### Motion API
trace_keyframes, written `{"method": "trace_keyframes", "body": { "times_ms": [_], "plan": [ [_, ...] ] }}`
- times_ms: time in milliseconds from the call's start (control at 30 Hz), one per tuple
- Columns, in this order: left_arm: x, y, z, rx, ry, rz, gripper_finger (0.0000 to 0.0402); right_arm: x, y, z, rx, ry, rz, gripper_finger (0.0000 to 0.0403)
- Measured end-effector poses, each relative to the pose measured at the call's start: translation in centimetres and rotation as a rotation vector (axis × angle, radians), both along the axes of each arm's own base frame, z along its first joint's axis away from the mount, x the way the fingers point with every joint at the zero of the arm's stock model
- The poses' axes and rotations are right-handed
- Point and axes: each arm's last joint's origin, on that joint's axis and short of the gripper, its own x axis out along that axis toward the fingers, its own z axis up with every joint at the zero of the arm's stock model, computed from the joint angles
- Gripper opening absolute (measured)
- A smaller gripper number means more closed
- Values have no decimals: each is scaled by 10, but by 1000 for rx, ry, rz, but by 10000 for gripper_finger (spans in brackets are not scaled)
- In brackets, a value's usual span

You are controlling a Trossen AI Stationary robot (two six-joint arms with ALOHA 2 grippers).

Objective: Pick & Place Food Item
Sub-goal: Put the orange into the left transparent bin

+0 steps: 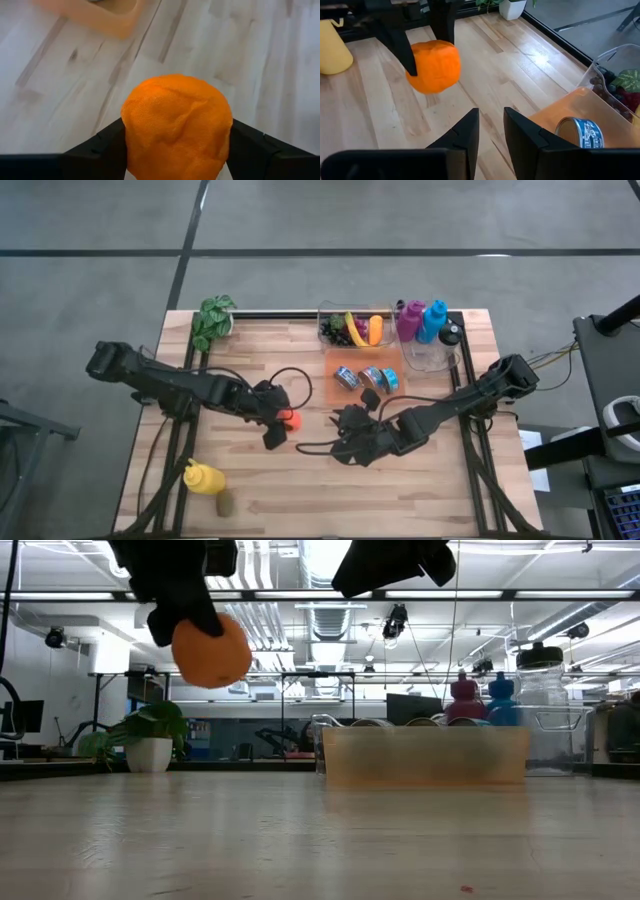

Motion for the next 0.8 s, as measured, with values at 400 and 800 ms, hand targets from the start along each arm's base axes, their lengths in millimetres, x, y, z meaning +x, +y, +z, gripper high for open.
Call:
{"method": "trace_keyframes", "body": {
  "times_ms": [400, 800],
  "plan": [
    [7, -2, 18, -30, -65, -6, 253, -1, -1, 1, -141, 57, 37, 72],
    [7, -2, 18, -32, -61, -8, 253, -4, 6, 1, -239, 92, 73, 125]
  ]
}}
